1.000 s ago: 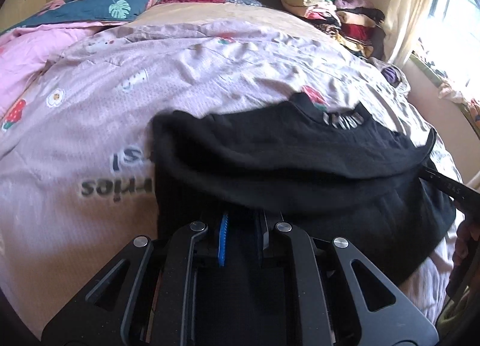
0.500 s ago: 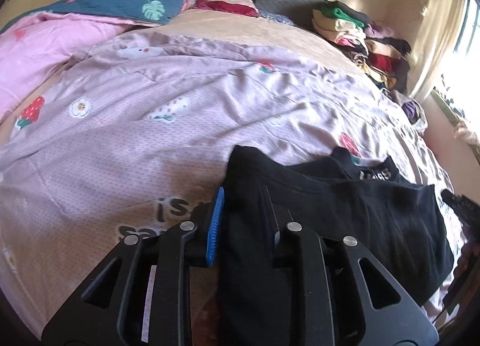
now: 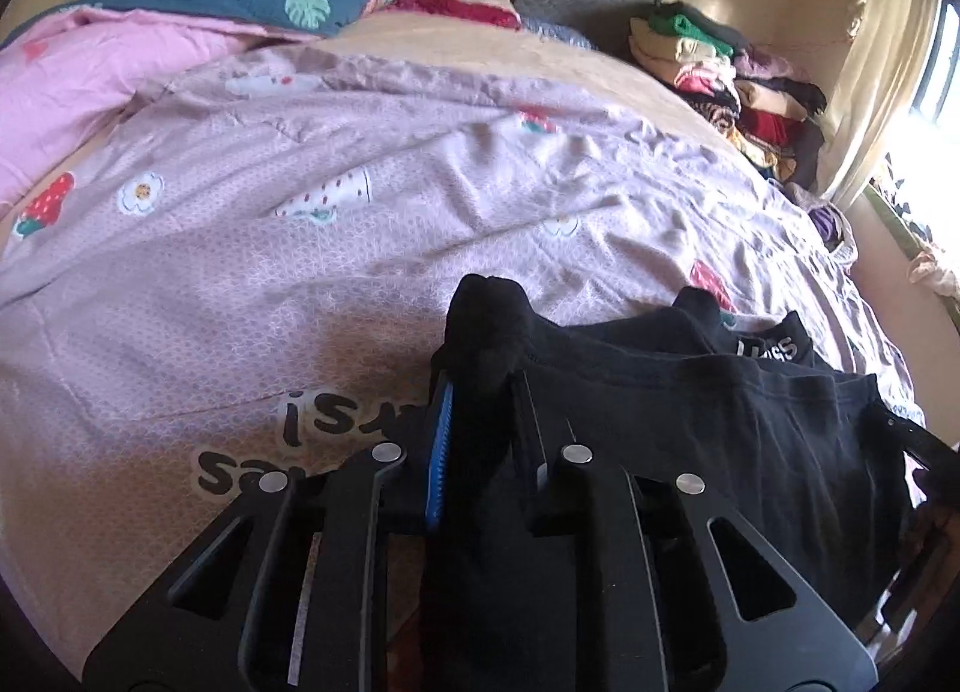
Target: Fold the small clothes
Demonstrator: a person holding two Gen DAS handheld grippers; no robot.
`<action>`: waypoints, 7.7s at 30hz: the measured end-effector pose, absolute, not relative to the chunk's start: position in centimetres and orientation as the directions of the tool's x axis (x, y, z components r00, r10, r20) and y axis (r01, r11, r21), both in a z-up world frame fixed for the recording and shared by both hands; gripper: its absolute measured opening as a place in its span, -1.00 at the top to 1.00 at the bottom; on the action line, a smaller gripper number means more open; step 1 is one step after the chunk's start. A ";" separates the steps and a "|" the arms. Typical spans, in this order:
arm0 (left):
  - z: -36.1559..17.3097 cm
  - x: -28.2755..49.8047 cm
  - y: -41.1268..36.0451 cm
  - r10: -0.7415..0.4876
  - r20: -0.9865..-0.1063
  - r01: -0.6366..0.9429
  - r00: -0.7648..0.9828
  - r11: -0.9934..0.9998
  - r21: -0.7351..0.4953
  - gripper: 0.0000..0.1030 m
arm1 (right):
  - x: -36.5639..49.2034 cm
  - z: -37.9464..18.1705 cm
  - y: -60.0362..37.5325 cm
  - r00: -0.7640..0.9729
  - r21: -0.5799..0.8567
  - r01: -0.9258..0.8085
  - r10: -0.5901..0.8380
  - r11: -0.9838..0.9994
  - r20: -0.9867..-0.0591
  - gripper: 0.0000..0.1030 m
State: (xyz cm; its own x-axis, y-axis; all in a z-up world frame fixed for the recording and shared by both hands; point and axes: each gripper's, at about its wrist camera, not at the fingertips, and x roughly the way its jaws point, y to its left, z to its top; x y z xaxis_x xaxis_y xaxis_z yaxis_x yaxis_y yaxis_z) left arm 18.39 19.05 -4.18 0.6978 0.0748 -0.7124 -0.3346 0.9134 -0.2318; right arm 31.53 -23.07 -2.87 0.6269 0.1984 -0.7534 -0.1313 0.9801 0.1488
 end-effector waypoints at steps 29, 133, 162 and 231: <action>-3.5 17.4 19.2 0.181 -0.652 -0.389 0.736 0.902 -0.189 0.92 | 31.4 -1.5 -22.7 0.751 0.085 -0.087 0.122 0.993 -0.649 0.82; -3.9 16.7 21.7 -0.028 -0.790 -0.280 0.613 0.927 -0.250 -0.81 | 9.0 -6.2 4.5 0.640 -0.373 -0.687 0.277 0.623 -0.717 -0.86; -0.7 21.8 15.2 -0.219 -0.737 -0.215 0.640 0.869 -0.446 0.05 | 10.0 0.9 -3.8 0.798 -0.267 -0.550 0.403 0.792 -0.449 0.85; -1.2 25.0 -1.7 -0.168 -0.742 -0.018 0.650 0.972 -0.236 -0.57 | 16.1 -0.4 -30.7 0.762 0.618 -0.032 0.419 0.785 -0.493 -0.13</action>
